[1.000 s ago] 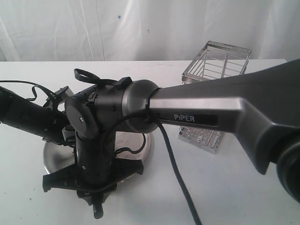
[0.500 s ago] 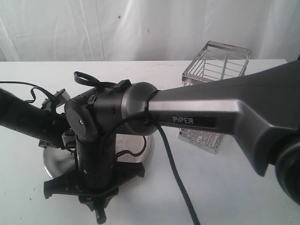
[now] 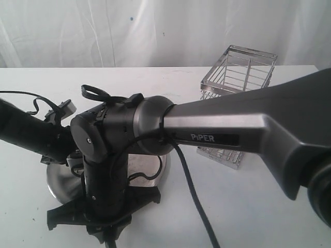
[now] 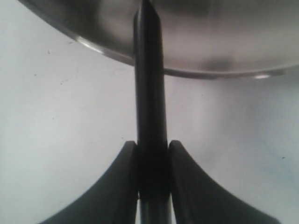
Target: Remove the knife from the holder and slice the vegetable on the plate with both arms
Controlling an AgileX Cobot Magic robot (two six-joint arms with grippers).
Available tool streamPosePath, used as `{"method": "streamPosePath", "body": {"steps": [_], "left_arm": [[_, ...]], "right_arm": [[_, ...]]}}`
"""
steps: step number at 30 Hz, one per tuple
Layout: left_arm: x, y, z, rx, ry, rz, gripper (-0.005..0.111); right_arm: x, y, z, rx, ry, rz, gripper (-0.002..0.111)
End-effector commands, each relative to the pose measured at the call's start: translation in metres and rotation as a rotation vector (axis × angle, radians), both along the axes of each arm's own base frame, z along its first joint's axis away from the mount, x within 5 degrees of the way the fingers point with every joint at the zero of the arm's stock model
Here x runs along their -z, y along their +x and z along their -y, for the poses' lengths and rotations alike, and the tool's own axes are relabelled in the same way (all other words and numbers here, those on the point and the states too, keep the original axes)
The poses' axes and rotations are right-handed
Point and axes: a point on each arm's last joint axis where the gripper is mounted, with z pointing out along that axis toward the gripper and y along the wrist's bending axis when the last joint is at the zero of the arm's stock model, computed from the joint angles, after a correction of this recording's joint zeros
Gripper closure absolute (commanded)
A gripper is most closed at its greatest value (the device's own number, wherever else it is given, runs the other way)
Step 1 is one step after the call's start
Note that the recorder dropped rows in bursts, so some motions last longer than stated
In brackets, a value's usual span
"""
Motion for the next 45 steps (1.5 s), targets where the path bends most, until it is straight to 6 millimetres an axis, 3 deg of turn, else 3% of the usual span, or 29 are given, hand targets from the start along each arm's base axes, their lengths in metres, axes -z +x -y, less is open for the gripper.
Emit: {"method": "streamPosePath", "body": {"steps": [1,9,15,25,37,45], "left_arm": [[0.016,-0.012,-0.001,0.061,0.058,-0.032,0.107],[-0.024,-0.011,-0.001,0.054,0.047,0.113,0.107],[-0.041,-0.013,-0.001,0.056,0.048,0.164,0.107],[-0.028,-0.015,0.002,0.093,0.025,0.106,0.107],[0.005,-0.014,0.002,0.095,0.022,0.000,0.107],[0.009,-0.014,0.000,0.091,0.046,-0.012,0.107]], "right_arm": [[0.001,-0.007,0.002,-0.003,-0.026,-0.039,0.108],[0.001,-0.006,0.001,-0.001,-0.015,-0.029,0.108],[0.001,-0.006,0.001,-0.001,-0.015,-0.029,0.108],[0.001,-0.005,-0.001,0.004,0.006,-0.013,0.108],[0.001,-0.005,0.000,0.003,0.004,-0.015,0.108],[-0.001,-0.010,0.003,-0.006,-0.026,-0.066,0.108]]}}
